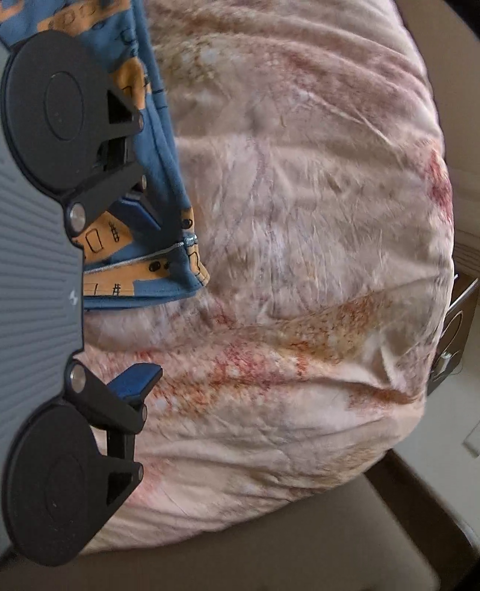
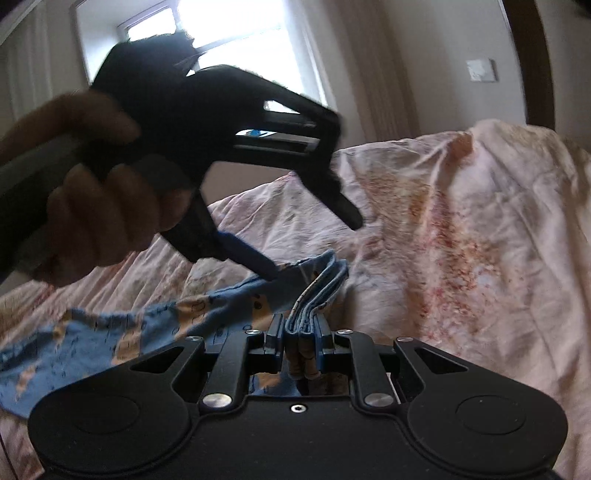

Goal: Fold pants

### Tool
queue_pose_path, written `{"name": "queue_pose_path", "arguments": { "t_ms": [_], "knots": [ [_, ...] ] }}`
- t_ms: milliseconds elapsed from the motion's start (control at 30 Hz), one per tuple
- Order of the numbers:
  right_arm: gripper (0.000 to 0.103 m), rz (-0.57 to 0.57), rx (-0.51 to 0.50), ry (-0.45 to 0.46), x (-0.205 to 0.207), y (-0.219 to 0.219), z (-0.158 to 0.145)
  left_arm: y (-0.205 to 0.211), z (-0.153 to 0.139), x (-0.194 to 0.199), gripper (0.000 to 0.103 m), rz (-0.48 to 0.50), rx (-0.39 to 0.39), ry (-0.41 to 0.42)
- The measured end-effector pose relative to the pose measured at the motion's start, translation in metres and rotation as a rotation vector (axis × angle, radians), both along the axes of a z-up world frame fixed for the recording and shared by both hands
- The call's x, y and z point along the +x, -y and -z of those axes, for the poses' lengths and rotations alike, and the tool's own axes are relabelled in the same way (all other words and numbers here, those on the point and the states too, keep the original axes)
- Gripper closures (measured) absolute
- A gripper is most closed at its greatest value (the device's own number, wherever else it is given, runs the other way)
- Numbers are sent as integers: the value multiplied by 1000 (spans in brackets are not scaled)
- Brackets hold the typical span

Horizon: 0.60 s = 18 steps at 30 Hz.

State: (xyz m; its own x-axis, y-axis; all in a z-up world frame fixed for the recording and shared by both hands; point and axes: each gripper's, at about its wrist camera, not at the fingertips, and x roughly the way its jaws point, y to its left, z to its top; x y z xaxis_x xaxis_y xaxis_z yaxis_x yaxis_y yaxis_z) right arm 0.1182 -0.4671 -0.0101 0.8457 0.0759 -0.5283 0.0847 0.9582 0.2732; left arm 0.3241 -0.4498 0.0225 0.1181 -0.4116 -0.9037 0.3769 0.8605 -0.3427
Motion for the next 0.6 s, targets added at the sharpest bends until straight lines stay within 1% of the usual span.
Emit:
{"name": "queue_pose_path", "arguments": {
  "t_ms": [67,133,167,200,267,400,467,500,533,567,600],
  "knots": [
    [86,-18,-35,5,0,-5,0,9,-1,-7,43,55,77,50],
    [86,-38,-72,8,1,-11,-1,19,-3,-16,51,115,154,118],
    [86,-47,-89,9,0,-14,-1,22,-3,-19,51,135,177,141],
    [86,-59,-115,10,0,-18,-1,24,-4,-21,51,149,187,151],
    [86,-78,-166,15,0,-25,-1,27,-4,-23,53,163,202,146],
    [86,-106,-223,20,-1,-34,-1,29,-3,-27,57,177,223,140],
    [86,-112,-240,21,0,-35,-1,30,-2,-27,67,189,226,139],
    [86,-115,-247,22,0,-36,-1,30,0,-27,70,191,229,135],
    [86,-118,-256,24,0,-37,-1,29,2,-27,74,193,232,130],
    [86,-121,-264,25,0,-38,0,27,2,-28,81,193,234,129],
    [86,-124,-272,26,0,-39,0,26,3,-28,85,192,231,127]
  ]
}}
